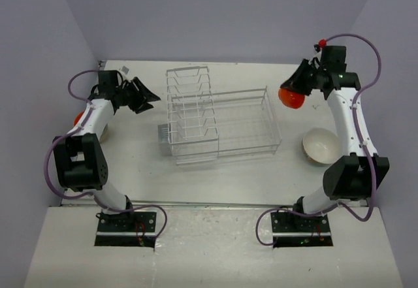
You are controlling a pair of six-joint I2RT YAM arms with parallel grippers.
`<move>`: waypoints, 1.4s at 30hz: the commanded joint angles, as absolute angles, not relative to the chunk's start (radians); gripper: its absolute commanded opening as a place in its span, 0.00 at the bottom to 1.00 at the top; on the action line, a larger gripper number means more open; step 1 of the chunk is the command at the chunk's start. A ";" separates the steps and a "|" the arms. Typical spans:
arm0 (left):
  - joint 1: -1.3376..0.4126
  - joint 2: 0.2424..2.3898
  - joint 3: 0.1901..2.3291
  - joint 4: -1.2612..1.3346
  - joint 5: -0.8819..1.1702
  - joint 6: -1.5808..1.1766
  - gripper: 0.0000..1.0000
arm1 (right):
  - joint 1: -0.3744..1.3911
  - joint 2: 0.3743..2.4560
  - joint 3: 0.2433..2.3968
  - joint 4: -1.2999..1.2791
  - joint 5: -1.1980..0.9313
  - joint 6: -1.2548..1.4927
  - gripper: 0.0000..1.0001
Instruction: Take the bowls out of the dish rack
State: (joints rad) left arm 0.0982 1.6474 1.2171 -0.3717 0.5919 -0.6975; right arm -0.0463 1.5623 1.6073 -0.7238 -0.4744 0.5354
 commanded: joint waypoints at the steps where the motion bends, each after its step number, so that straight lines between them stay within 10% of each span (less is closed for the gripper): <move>1: 0.107 1.637 1.249 -0.413 0.572 -0.646 0.54 | -0.048 1.487 1.615 -1.009 0.044 0.356 0.00; 12: 0.106 1.643 1.241 -0.428 0.557 -0.627 0.53 | -0.061 1.472 1.388 -1.009 0.403 0.356 0.00; 42: 0.106 1.660 1.216 -0.422 0.586 -0.641 0.53 | -0.135 1.746 1.278 -0.916 0.295 0.351 0.00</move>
